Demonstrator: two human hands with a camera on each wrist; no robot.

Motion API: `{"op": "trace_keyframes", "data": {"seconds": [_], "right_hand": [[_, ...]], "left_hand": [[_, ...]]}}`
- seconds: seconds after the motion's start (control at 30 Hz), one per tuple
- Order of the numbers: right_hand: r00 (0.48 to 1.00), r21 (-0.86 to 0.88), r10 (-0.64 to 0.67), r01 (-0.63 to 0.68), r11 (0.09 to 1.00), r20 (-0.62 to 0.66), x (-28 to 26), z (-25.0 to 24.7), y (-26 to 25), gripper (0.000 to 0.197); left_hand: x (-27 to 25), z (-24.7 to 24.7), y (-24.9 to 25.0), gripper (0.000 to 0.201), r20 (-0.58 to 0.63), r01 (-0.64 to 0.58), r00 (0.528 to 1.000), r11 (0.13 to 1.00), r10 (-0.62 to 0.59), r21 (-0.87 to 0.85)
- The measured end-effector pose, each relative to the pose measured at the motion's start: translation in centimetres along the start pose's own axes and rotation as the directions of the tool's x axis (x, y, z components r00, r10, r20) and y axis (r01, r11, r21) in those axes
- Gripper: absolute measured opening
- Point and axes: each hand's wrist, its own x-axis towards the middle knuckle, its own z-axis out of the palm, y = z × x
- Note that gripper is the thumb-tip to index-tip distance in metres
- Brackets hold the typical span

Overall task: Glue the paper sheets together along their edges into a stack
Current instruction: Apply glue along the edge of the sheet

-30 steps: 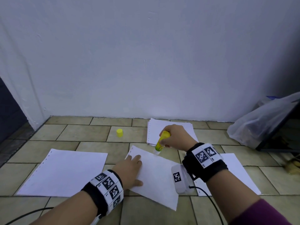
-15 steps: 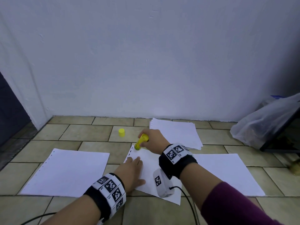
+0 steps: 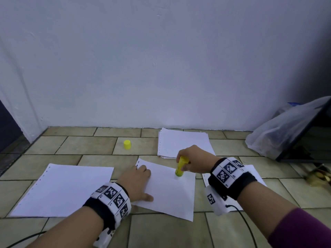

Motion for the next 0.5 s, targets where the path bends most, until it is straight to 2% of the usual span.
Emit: {"op": "trace_keyframes", "data": {"seconds": [0.13, 0.27, 0.33, 0.37, 0.4, 0.43, 0.5], "right_hand": [[0.998, -0.029, 0.053, -0.052, 0.998, 0.023, -1.2, -0.3, 1.9, 0.028], [0.995, -0.036, 0.094, -0.092, 0.995, 0.044, -1.3, -0.5, 2.9, 0.022], [0.992, 0.075, 0.129, -0.129, 0.989, 0.004, -1.3, -1.0, 3.2, 0.013], [0.986, 0.217, 0.163, -0.151, 0.964, -0.040, -1.3, -1.3, 3.3, 0.012], [0.974, 0.394, 0.206, -0.154, 0.906, -0.095, -1.2, -1.4, 3.2, 0.012], [0.957, 0.580, 0.252, -0.124, 0.805, -0.145, -1.1, -1.6, 2.9, 0.013], [0.931, 0.874, 0.332, -0.029, 0.485, -0.153, -0.6, -1.6, 1.7, 0.012]], "left_hand": [[0.3, -0.5, -1.0, 0.054, -0.002, -0.027, 1.000, 0.995, 0.027, -0.098], [0.2, -0.1, -1.8, 0.054, -0.004, -0.018, 1.000, 0.993, 0.018, -0.117], [0.2, 0.1, -2.2, 0.059, -0.016, -0.005, 1.000, 0.995, 0.004, -0.104], [0.1, 0.3, -2.4, 0.065, -0.007, 0.002, 1.000, 0.993, -0.003, -0.117], [0.0, 0.4, -2.5, 0.072, 0.012, 0.008, 1.000, 0.991, -0.007, -0.131], [0.0, 0.6, -2.6, 0.079, 0.032, 0.013, 0.999, 0.990, -0.009, -0.138], [-0.1, 0.7, -2.9, 0.089, 0.055, 0.016, 0.998, 0.991, -0.009, -0.132]]}}
